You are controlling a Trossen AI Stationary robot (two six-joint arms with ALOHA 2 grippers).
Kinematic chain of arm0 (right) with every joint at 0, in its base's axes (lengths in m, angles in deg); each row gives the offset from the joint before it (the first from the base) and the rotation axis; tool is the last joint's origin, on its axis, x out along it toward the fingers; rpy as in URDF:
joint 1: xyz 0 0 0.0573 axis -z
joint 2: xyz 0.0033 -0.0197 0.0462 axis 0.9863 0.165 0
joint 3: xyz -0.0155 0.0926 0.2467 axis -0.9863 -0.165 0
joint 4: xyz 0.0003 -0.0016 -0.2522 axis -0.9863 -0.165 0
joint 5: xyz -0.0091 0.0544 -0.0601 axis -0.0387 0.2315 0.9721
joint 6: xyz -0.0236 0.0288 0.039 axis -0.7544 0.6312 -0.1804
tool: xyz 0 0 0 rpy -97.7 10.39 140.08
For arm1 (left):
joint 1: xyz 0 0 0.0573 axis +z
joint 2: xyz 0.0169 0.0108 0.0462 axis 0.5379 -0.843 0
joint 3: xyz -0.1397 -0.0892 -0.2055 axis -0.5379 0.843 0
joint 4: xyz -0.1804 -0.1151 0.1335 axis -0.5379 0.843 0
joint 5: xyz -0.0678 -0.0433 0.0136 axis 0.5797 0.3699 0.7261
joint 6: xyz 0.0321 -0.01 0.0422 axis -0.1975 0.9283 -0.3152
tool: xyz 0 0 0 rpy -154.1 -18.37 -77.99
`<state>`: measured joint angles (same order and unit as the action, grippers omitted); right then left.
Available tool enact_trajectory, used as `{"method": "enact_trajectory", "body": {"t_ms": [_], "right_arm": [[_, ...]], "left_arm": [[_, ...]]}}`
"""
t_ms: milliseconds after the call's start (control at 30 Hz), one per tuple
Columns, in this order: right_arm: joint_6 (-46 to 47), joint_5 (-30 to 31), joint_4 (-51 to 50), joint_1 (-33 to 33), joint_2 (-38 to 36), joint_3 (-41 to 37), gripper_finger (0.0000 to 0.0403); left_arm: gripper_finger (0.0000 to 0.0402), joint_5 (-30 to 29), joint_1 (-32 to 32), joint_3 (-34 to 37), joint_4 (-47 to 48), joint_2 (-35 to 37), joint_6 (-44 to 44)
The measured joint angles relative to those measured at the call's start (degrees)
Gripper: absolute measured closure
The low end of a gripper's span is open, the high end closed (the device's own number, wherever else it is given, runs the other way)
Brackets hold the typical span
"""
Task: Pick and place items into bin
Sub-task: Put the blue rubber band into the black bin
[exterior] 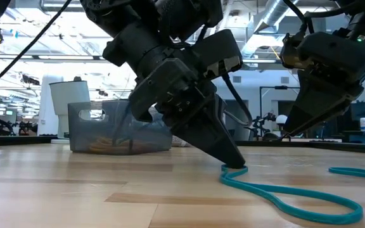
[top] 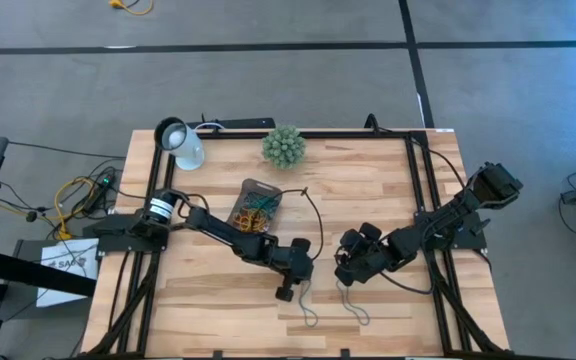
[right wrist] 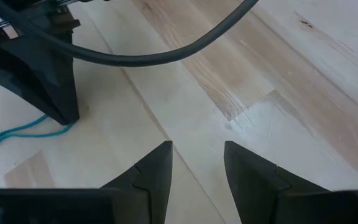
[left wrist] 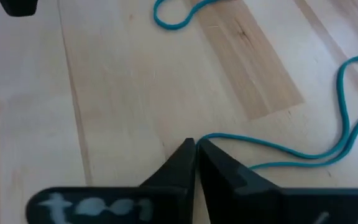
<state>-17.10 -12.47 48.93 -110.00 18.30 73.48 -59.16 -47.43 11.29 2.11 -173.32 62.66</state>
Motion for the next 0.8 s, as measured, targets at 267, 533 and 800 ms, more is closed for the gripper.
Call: {"method": "enact_trajectory", "body": {"t_ms": [267,533,800], "right_arm": [[0.1,0.0,0.0,0.0,0.0,0.0,0.0262],[0.0,0.0,-0.5,0.0,0.0,0.0,0.0262],[0.0,0.0,-0.6,0.0,0.0,0.0,0.0262]], "left_arm": [[0.0401,-1.2,0.0,0.9,6.2,6.2,0.7],[0.0401,-14.8,0.2,0.6,20.2,26.0,-2.0],[0.0401,-38.0,0.7,0.4,34.9,44.0,-2.1]]}}
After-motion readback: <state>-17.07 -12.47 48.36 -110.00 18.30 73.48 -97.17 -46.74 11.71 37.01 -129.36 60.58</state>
